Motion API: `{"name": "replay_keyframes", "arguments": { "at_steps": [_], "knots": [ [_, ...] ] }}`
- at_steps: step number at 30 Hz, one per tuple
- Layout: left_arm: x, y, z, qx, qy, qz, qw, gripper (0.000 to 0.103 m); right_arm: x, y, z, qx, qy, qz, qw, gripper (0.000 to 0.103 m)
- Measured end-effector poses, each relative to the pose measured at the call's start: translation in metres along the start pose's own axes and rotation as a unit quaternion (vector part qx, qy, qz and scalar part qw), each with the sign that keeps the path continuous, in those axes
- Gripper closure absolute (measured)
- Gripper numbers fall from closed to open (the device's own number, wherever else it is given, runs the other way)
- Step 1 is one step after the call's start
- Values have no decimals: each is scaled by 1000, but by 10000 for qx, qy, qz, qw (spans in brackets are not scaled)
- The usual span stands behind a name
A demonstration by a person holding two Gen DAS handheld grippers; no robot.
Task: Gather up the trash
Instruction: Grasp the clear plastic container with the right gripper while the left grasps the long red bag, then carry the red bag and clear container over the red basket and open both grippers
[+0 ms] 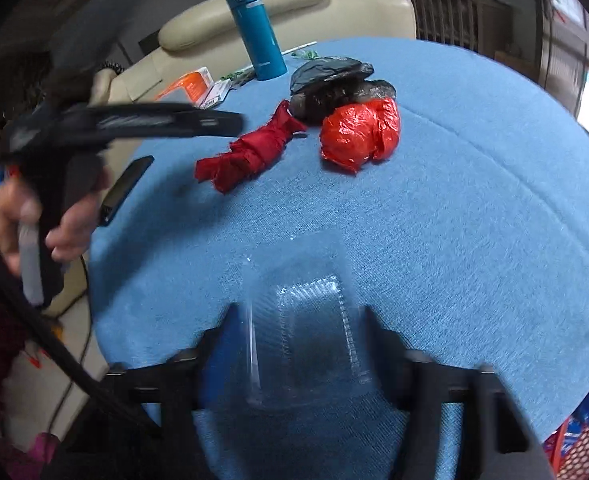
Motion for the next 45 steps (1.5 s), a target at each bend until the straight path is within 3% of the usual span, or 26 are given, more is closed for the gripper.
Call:
{"name": "replay_keyframes", "arguments": {
  "at_steps": [5, 8, 10, 12, 15, 21, 28, 35, 45],
  "knots": [
    [4, -28, -2, -289, 59, 62, 9995, 28, 15, 13, 0, 144, -280, -64, 9995, 50],
    [8, -38, 1, -409, 108, 196, 9989, 48, 25, 32, -2, 352, -441, -119, 9983, 50],
    [7, -39, -1, -343, 57, 116, 9993, 51, 33, 44, -3, 484, -590, -151, 9970, 50],
    [6, -39, -3, -326, 68, 44, 9994, 66, 42, 54, -6, 595, -782, -208, 9949, 50],
    [3, -37, -1, -303, 273, 46, 9992, 70, 55, 69, -10, 775, -1086, -298, 9906, 50],
    [13, -9, 5, 54, 271, -118, 9995, 71, 78, 106, -17, 1230, -1392, -290, 9822, 50],
    [53, 64, 0, 836, 9, -126, 9964, 71, 102, 135, -20, 1623, -1761, -293, 9705, 50],
    [112, 131, -12, 1544, -373, -74, 9873, 71, 104, 153, -16, 1858, -1788, -269, 9658, 50],
    [167, 186, -22, 2138, -699, 144, 9743, 71, 119, 204, -12, 2413, -1907, -174, 9514, 50]
  ]
}}
Point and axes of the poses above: each gripper's, at about its wrist camera, not at the fingertips, and y roughly against the way its jaws point, x to its right, z to its underside, the point moved 10 cm from there along -y, roughly the way its jaws point, and after that the axes turned 11 degrees about -y, right-handed, at the moved point
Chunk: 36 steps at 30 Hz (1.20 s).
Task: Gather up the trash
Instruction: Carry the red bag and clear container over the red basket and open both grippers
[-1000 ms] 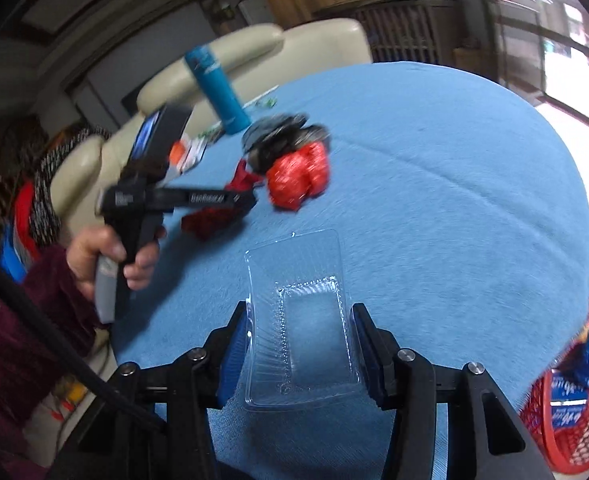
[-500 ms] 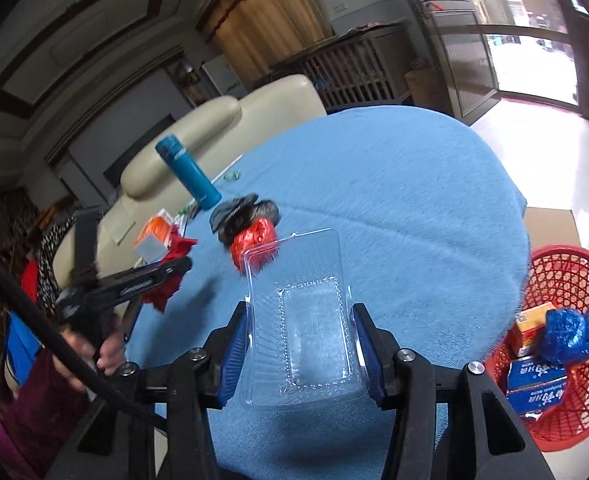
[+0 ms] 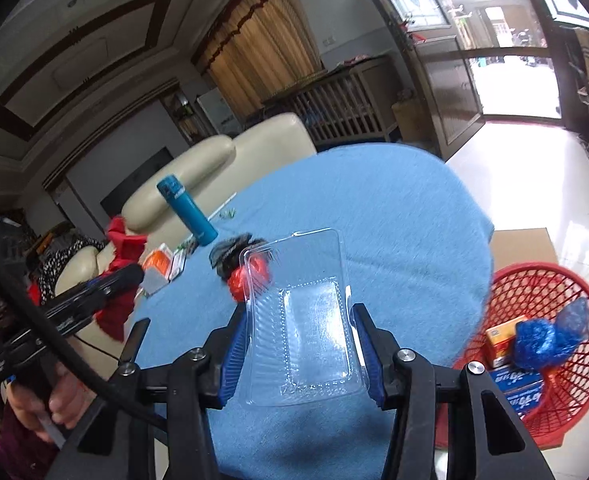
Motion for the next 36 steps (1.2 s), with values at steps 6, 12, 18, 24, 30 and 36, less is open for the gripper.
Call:
{"name": "replay_keyframes", "arguments": {
  "at_steps": [6, 12, 18, 24, 30, 36],
  "knots": [
    [21, 20, -22, 283, -232, 67, 9993, 71, 5, 25, -14, 335, -46, -28, 9994, 50],
    [44, 34, -31, 468, -454, 139, 9978, 71, 3, 40, -19, 535, 19, -80, 9985, 50],
    [55, 37, -32, 529, -576, 227, 9967, 71, 11, 48, -23, 652, -67, -87, 9978, 50],
    [60, 35, -30, 488, -581, 273, 9967, 71, 20, 48, -24, 658, -184, -66, 9976, 50],
    [63, 32, -31, 470, -629, 287, 9965, 71, 21, 48, -25, 664, -198, -66, 9976, 50],
    [66, 30, -31, 466, -671, 342, 9961, 71, 22, 49, -26, 680, -215, -69, 9974, 50]
  ]
}}
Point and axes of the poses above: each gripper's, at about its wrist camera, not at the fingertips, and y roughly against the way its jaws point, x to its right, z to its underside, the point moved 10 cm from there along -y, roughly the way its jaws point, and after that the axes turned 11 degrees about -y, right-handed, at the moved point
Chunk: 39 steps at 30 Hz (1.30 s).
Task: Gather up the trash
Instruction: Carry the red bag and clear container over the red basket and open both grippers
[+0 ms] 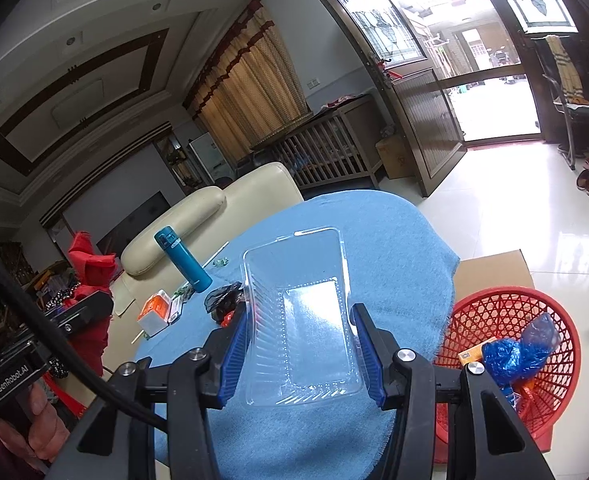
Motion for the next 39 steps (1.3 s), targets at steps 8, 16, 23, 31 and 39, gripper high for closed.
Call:
{"name": "replay_keyframes", "arguments": {
  "at_steps": [8, 16, 23, 31, 39],
  "knots": [
    [-2, -3, 5, -38, 10, 34, 10000, 71, 4, 0, 0, 13, -63, 7, 10000, 50],
    [-4, -5, 8, -77, 53, 7, 10000, 71, 7, -2, 3, -34, -95, 24, 9999, 50],
    [-3, -7, 5, -110, 80, 21, 9999, 71, 6, -2, 0, 4, -91, 45, 9999, 50],
    [21, -49, -23, -334, -154, 375, 9986, 71, 37, 20, -20, 366, -367, 235, 9984, 50],
    [74, -101, -31, -623, -307, 950, 9931, 71, 119, 56, -43, 815, -1112, 729, 9878, 50]
  ]
}}
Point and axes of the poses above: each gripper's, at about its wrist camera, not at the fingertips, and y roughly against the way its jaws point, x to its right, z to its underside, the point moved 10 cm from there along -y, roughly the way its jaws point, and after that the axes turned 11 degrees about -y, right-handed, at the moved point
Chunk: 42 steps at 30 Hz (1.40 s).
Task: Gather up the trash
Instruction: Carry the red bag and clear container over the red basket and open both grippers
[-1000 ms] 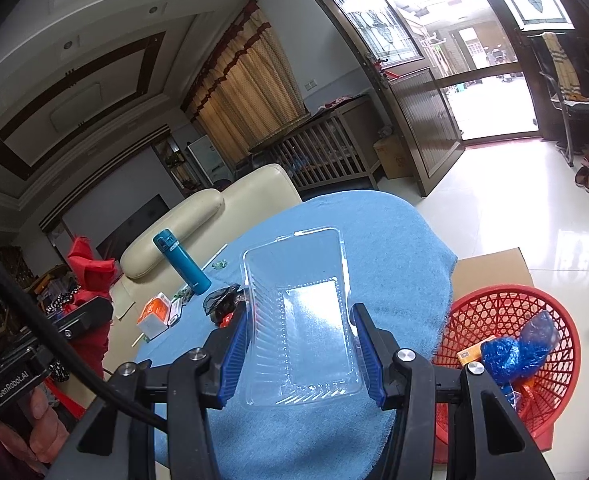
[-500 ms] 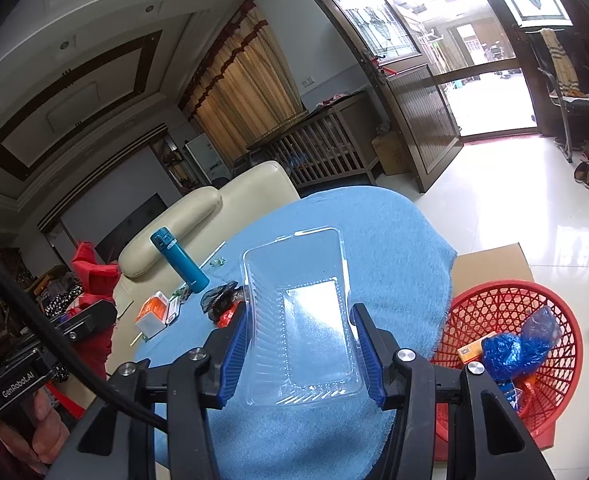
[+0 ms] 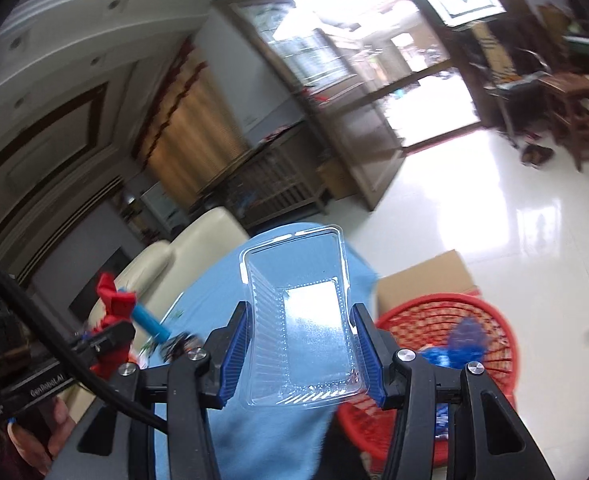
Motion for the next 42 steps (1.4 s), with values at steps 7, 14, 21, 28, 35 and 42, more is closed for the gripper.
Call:
{"name": "replay_keyframes", "arguments": {
  "at_steps": [7, 14, 21, 28, 35, 42],
  "knots": [
    [41, -36, -7, -179, -303, 572, 9977, 71, 57, 11, -22, 163, -597, 260, 9977, 50],
    [68, -69, 0, -486, -418, 836, 9944, 71, 84, 2, -17, -14, -789, 425, 9960, 50],
    [80, -97, -2, -701, -423, 1051, 9911, 71, 108, -7, -18, -125, -979, 595, 9933, 50],
    [90, -122, 9, -990, -420, 1359, 9849, 69, 126, -16, -16, -268, -1225, 773, 9891, 49],
    [94, -133, 17, -1150, -520, 1387, 9823, 40, 134, -32, -8, -579, -1548, 685, 9839, 42],
    [73, -117, 23, -1119, -444, 1155, 9860, 36, 137, -34, -3, -677, -1757, 603, 9803, 31]
  ]
}}
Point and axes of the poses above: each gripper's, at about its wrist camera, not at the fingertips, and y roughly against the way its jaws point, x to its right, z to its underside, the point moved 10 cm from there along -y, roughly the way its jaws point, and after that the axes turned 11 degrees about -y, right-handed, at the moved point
